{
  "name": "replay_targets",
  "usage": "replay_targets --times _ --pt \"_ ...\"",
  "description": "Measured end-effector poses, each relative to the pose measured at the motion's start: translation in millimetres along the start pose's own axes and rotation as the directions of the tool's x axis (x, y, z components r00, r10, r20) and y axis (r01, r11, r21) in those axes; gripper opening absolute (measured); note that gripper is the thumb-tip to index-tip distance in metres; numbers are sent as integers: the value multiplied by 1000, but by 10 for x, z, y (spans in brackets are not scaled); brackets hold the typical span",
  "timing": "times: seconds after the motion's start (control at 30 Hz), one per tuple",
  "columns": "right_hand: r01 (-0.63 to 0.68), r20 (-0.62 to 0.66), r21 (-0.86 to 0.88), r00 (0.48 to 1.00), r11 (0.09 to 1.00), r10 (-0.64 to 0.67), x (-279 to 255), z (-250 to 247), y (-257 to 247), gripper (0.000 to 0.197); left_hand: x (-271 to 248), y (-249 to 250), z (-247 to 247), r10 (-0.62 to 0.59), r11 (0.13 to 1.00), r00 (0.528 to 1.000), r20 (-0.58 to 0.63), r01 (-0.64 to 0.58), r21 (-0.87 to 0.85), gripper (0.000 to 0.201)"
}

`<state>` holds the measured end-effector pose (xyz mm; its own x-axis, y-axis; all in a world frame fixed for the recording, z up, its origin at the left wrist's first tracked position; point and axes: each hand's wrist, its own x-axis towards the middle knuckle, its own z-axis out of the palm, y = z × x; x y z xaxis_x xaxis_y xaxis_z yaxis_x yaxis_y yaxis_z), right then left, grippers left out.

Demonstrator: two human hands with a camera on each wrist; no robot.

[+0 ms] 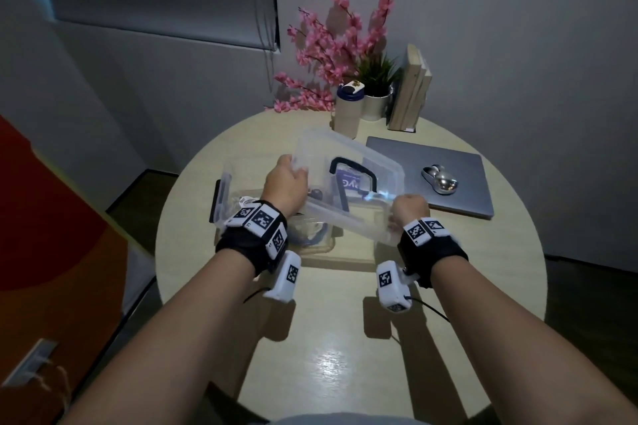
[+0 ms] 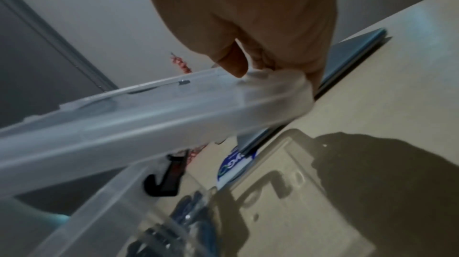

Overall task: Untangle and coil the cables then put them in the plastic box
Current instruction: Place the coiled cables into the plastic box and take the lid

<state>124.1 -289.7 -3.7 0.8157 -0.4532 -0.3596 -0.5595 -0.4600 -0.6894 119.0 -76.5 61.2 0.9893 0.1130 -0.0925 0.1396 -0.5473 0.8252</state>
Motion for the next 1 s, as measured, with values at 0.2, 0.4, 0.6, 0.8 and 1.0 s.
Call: replay_targets --times 0.2,0.4,0.6,0.8,1.0 --pt "79 -8 230 997 970 -79 -216 280 -397 23 209 -359 -396 -105 990 982 -154 119 79 43" --pt "240 105 66 963 968 -246 -329 479 -604 36 347 -847 -621 -235 965 948 -216 254 60 38" --pt "325 129 -151 943 934 -307 -290 696 -702 41 442 -1132 -643 -296 938 928 -227 327 115 36" --pt "371 144 -210 927 905 -347 -176 752 -636 40 506 -1235 -649 -290 944 939 -182 313 107 34" --pt "240 121 -131 967 962 -224 -192 741 -570 48 452 -1348 -666 -381 922 909 -168 387 5 48"
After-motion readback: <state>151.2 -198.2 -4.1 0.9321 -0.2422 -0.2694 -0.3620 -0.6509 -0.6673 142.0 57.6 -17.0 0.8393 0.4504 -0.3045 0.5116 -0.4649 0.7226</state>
